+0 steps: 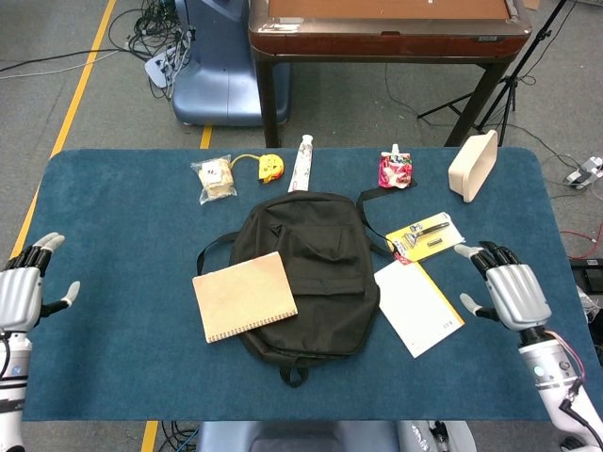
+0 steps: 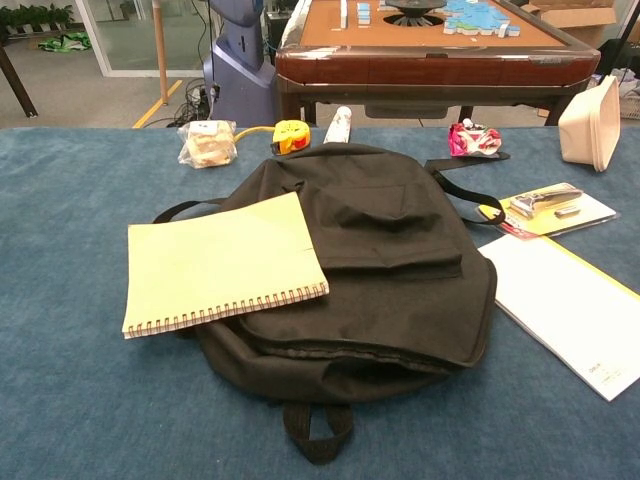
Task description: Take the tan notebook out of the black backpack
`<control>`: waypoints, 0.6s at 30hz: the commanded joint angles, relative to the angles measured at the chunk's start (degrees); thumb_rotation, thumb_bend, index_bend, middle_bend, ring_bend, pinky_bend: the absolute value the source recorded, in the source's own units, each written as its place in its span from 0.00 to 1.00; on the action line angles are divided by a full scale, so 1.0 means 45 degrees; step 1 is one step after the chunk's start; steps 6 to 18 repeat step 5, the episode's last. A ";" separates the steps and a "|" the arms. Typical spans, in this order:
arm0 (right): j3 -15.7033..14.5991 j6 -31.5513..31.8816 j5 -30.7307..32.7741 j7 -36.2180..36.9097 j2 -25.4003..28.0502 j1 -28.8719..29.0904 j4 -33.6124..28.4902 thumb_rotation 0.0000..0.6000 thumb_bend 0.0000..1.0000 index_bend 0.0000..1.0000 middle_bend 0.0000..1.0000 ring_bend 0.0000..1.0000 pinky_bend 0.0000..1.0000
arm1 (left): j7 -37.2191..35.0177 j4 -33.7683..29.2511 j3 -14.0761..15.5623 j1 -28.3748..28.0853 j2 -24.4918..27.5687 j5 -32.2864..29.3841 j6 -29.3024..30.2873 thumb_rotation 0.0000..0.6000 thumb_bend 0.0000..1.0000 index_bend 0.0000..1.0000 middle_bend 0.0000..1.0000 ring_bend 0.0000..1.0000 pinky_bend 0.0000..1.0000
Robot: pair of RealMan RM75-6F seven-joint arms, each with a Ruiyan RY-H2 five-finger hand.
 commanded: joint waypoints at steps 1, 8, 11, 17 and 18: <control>-0.0203 0.0214 -0.0121 0.0087 -0.0002 -0.0360 0.0028 1.00 0.27 0.23 0.28 0.15 0.25 | -0.0013 -0.0224 0.0262 0.0512 0.0083 0.0363 0.0450 1.00 0.26 0.19 0.16 0.17 0.25; -0.0309 0.0456 -0.0147 0.0216 0.0010 -0.0735 0.0045 1.00 0.27 0.25 0.28 0.15 0.25 | -0.0059 -0.0460 0.0550 0.1053 0.0064 0.0893 0.0939 1.00 0.26 0.19 0.16 0.18 0.24; -0.0309 0.0456 -0.0147 0.0216 0.0010 -0.0735 0.0045 1.00 0.27 0.25 0.28 0.15 0.25 | -0.0059 -0.0460 0.0550 0.1053 0.0064 0.0893 0.0939 1.00 0.26 0.19 0.16 0.18 0.24; -0.0309 0.0456 -0.0147 0.0216 0.0010 -0.0735 0.0045 1.00 0.27 0.25 0.28 0.15 0.25 | -0.0059 -0.0460 0.0550 0.1053 0.0064 0.0893 0.0939 1.00 0.26 0.19 0.16 0.18 0.24; -0.0309 0.0456 -0.0147 0.0216 0.0010 -0.0735 0.0045 1.00 0.27 0.25 0.28 0.15 0.25 | -0.0059 -0.0460 0.0550 0.1053 0.0064 0.0893 0.0939 1.00 0.26 0.19 0.16 0.18 0.24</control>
